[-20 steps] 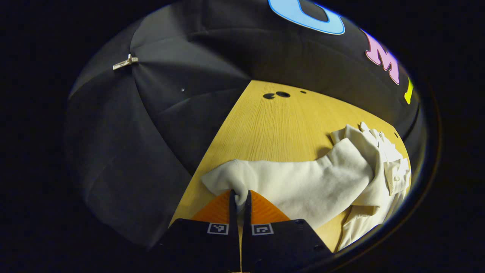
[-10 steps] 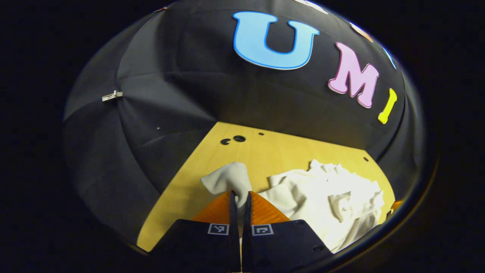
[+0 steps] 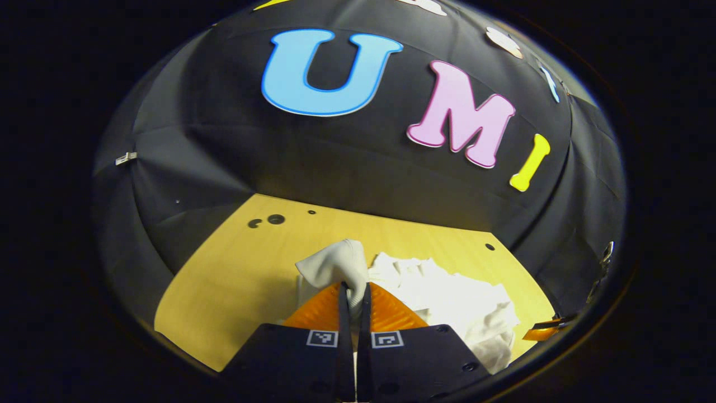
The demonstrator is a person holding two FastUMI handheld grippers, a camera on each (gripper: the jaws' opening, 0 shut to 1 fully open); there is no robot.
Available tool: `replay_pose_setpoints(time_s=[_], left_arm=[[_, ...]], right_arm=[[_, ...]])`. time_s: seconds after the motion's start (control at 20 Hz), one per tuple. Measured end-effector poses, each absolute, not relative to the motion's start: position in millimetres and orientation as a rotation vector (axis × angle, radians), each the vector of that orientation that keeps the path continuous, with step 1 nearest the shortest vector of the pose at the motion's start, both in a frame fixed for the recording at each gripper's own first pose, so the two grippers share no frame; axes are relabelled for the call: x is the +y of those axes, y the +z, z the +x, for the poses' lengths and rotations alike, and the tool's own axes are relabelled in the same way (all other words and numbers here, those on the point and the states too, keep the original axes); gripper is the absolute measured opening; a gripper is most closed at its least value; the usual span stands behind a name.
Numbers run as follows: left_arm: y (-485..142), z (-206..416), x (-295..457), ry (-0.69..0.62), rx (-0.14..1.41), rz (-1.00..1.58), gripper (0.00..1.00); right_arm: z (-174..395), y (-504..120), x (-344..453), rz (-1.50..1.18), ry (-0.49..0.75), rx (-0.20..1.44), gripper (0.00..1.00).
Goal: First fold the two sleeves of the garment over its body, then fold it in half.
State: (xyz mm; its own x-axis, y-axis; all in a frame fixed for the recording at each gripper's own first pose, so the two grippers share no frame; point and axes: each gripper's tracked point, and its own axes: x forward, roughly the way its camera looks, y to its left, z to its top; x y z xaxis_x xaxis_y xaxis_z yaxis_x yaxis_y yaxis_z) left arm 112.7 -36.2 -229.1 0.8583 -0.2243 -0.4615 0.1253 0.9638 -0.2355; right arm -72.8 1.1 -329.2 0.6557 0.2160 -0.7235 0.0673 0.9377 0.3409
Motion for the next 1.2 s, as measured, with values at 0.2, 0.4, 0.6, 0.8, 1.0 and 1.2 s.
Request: replay_pose_setpoints(time_s=[0.2, 0.4, 0.6, 0.8, 1.0, 1.2], left_arm=[[-245, 111, -100, -0.246, 0.536, -0.157, 0.07], [-275, 117, -158, -0.268, 0.563, -0.108, 0.07], [-303, 122, -195, -0.261, 0.588, -0.067, 0.02], [-336, 123, -218, -0.246, 0.614, -0.024, 0.07], [-368, 118, -254, -0.307, 0.653, 0.004, 0.10], [-383, 114, -273, -0.331, 0.657, 0.050, 0.55]], right_arm=[[-72, -337, -21, 0.374, 0.069, 0.867, 0.88], [-73, -347, -44, 0.374, 0.058, 0.878, 0.88], [-73, -354, -65, 0.365, 0.055, 0.890, 0.88], [-72, -362, -81, 0.364, 0.056, 0.907, 0.87], [-76, -372, -89, 0.367, 0.058, 0.929, 0.88], [-79, -375, -91, 0.367, 0.059, 0.941, 0.88]])
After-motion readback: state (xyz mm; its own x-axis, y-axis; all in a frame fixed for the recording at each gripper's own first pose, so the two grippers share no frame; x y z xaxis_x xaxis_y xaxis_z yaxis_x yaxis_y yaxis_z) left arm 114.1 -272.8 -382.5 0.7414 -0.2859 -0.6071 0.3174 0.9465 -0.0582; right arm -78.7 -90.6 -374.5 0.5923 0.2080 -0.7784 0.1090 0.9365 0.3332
